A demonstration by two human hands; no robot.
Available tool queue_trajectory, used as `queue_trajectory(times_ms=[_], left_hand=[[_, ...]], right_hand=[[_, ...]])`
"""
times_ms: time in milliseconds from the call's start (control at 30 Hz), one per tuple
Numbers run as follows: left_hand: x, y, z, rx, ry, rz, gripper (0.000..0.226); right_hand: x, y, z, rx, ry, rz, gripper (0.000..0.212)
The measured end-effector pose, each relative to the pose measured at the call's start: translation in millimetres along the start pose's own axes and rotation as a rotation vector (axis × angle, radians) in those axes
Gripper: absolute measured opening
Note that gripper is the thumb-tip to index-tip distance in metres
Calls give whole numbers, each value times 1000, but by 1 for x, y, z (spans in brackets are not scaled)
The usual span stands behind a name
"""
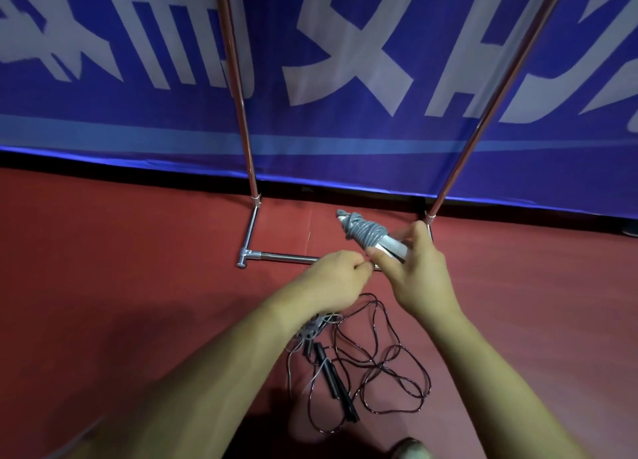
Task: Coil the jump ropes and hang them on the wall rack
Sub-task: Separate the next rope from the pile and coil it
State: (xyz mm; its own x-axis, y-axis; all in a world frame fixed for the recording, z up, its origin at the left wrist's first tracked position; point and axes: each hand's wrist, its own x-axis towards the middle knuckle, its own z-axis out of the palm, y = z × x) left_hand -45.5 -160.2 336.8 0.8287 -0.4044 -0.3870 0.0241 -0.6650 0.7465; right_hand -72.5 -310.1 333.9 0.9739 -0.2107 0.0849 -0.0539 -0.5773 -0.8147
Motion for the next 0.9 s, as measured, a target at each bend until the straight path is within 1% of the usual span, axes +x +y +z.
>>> queue_trajectory(times_ms=[33,67,100,133,200,267,333,400,467,533,633,667,733,800,900], left_hand=[[-4,1,-4,227,64,53,35],[-7,2,-8,379,119,94,35],[-7,-1,-12,445,141,113,34],[-8,-2,-17,464,126,104,34],[-9,-5,-25,407,38,76,36],[-9,-10,-32,337,-50,97,32],[-11,-13,-39,257,-101,130,28],[-10,-18,-42,241,-74,170,22],[-9,-19,-44,277,-4,207,18],[-7,-20,-43,347,58,255,21],[-5,-23,-39,394,111,269,37],[-4,-25,-37,363,87,250,42],[-3,-31,-34,162,-34,216,50],[0,-35,-33,-34,-120,210,53],[1,-31,-29,-228,-204,207,52]], right_hand=[[-1,2,3,-26,-21,-15,33],[-2,3,6,-41,-34,-30,31],[-2,4,9,-54,-34,-42,29],[-3,3,11,-66,-20,-54,27],[-2,4,14,-88,-1,-90,22],[-2,4,17,-127,-12,-124,21],[-1,5,19,-176,-20,-134,20],[0,4,19,-224,-53,-110,20],[2,3,19,-292,-109,-52,19],[3,3,15,-336,-208,14,20],[2,-1,4,-375,-545,-29,26],[2,-1,0,-372,-639,-49,25],[0,-2,-7,-261,-742,-44,30],[-1,-6,-16,-28,-764,28,35],[-1,-16,-30,216,-738,83,30]])
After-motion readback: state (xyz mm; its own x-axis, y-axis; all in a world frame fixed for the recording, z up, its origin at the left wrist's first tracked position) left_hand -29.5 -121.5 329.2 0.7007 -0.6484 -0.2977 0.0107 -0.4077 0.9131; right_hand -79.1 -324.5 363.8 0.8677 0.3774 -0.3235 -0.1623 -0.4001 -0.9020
